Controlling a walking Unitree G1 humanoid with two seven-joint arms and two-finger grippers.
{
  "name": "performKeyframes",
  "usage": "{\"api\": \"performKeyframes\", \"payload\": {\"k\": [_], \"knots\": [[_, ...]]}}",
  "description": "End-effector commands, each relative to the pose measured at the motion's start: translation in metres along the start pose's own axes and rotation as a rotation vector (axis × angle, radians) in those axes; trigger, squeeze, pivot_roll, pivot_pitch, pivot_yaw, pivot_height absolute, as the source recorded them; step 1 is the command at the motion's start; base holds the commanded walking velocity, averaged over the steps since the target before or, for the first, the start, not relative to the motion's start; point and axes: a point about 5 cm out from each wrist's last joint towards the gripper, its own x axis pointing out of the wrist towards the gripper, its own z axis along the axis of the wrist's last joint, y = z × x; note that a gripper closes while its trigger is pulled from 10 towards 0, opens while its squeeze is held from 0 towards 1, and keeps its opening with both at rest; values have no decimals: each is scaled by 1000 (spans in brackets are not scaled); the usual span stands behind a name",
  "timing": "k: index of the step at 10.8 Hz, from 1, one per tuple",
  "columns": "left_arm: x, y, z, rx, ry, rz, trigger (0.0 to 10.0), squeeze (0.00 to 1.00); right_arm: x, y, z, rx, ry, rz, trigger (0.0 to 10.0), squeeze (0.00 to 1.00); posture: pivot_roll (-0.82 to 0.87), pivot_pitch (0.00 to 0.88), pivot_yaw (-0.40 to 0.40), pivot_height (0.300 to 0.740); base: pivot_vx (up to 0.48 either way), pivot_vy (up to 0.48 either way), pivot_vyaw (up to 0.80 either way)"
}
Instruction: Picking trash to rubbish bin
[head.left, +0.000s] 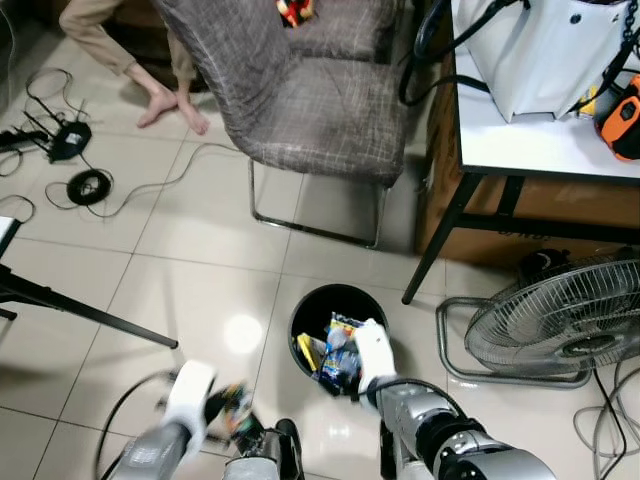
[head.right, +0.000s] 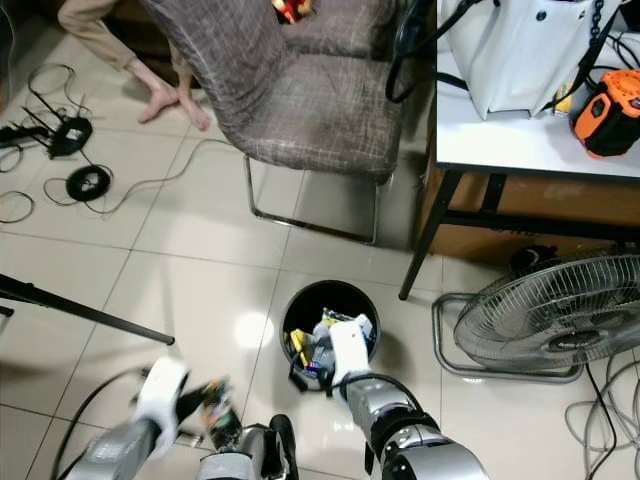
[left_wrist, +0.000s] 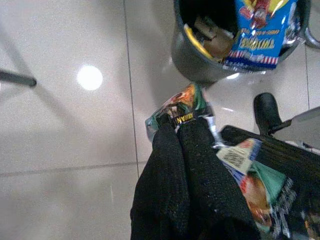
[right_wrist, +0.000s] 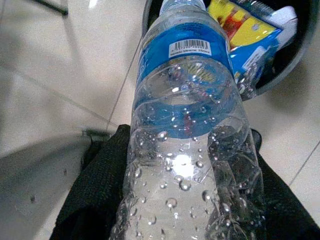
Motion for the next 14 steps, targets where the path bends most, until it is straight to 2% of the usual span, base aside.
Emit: {"api": "performKeyframes", "payload": {"k": [1,4,5,7,10,12,13,14], "knots": [[-6,3,-11,-23,25,11,10000,0,1,7,-7,-29,38,26,10000,0,54,297,88,740,0,0,0],[-7,-4,-11,-44,12,6,10000,0,0,-4,2,-54,-26,-24,10000,0,61,300,80,740,0,0,0],[-6,-6,-9,-45,9,4,10000,0,-2,-15,8,-36,-53,-72,10000,0,62,304,81,740,0,0,0],[-9,-8,-11,-48,11,5,10000,0,-5,-27,10,-29,-61,-116,10000,0,71,309,79,740,0,0,0],[-14,-6,-17,-56,30,16,10000,0,-6,-29,25,-34,-107,-133,10000,0,81,313,78,740,0,0,0],[-15,-7,-19,-58,36,16,10000,0,-8,-32,38,-7,-159,-142,10000,0,84,316,79,740,0,0,0],[-16,-7,-19,-58,41,14,10000,0,-9,-36,41,0,-171,-156,10000,443,83,318,80,740,0,0,0],[-16,-8,-19,-58,43,13,10000,0,-10,-38,41,9,-178,-159,10000,1000,83,318,80,740,0,0,0]]}}
